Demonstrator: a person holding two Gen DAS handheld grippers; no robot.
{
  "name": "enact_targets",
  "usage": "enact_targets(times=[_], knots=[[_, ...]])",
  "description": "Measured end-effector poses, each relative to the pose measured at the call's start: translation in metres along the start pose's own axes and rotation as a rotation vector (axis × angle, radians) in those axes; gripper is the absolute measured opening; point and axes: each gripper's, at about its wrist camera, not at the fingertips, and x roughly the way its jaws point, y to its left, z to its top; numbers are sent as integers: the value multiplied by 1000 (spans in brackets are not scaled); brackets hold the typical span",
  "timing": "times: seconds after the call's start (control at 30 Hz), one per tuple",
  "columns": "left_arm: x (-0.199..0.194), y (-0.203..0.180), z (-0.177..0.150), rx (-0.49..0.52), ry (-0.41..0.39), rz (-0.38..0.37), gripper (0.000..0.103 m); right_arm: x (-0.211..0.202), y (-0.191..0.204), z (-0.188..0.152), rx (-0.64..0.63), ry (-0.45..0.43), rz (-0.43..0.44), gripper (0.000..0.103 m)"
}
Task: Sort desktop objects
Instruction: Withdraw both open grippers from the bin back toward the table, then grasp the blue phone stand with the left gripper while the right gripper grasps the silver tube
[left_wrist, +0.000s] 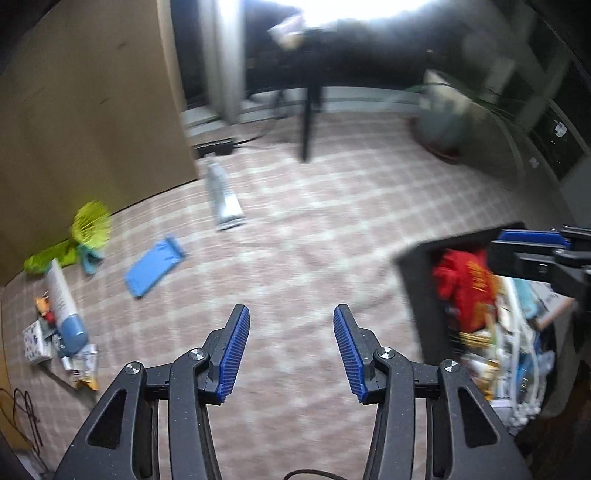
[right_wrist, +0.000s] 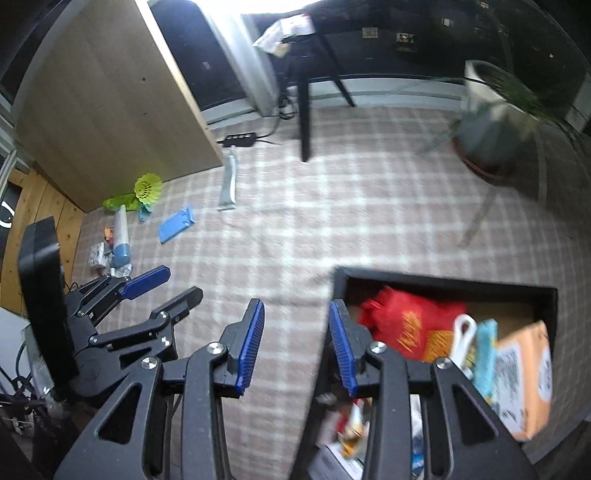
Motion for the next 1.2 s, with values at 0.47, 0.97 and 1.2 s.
enact_targets(times=[0.47, 0.97, 1.2], knots=[[38, 101, 16, -38, 36, 81, 55, 68, 64, 62, -47, 47, 37, 38], [89, 122, 29, 136, 133, 115, 60, 160, 85, 107, -32, 134, 25, 42], [105, 121, 34, 184, 149, 125, 60, 192, 93, 132, -26, 147, 12, 42]])
